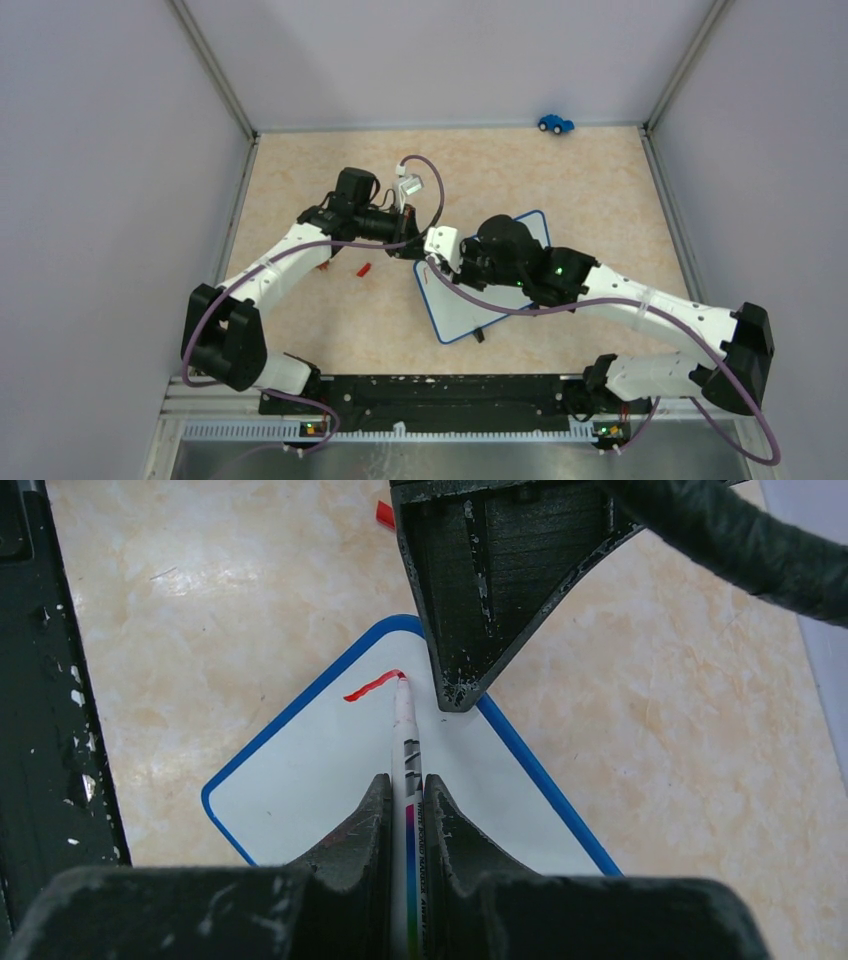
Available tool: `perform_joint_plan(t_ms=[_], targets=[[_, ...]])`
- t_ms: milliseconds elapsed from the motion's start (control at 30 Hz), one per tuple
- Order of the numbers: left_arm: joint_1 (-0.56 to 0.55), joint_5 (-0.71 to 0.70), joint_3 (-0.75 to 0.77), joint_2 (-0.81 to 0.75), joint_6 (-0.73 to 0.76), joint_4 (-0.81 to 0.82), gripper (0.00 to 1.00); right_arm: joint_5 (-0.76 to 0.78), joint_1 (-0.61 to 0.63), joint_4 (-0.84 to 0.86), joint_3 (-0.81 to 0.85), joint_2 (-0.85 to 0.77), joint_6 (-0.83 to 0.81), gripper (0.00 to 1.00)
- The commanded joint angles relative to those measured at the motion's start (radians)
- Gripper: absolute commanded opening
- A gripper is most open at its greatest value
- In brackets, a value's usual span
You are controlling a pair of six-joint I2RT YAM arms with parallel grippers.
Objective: Write a sentence on the whiteboard
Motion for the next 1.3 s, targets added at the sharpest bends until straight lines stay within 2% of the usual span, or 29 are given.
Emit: perform_joint_plan(t_ms=[0,400,700,1267], targets=[[-0.002,0.017,0.011,0.006,-0.001,0.009,0.00,0.041,-0.007,-0.002,0.010,-0.033,-0.011,0.00],[-0.003,0.018,0.013,0.013,-0.001,0.010,0.00,-0.023,-0.005,-0.090,-0.023,-0.038,-0.044,0.00],[-0.003,0.018,0.013,0.014,-0.001,0.010,0.00,-0.026,-0.001,-0.079,-0.020,-0.037,-0.050,0.00],[-0.003,0.018,0.010,0.007,-0.001,0.008,0.00,0.082,-0.017,-0.009,0.031,-0.041,-0.017,0.00]])
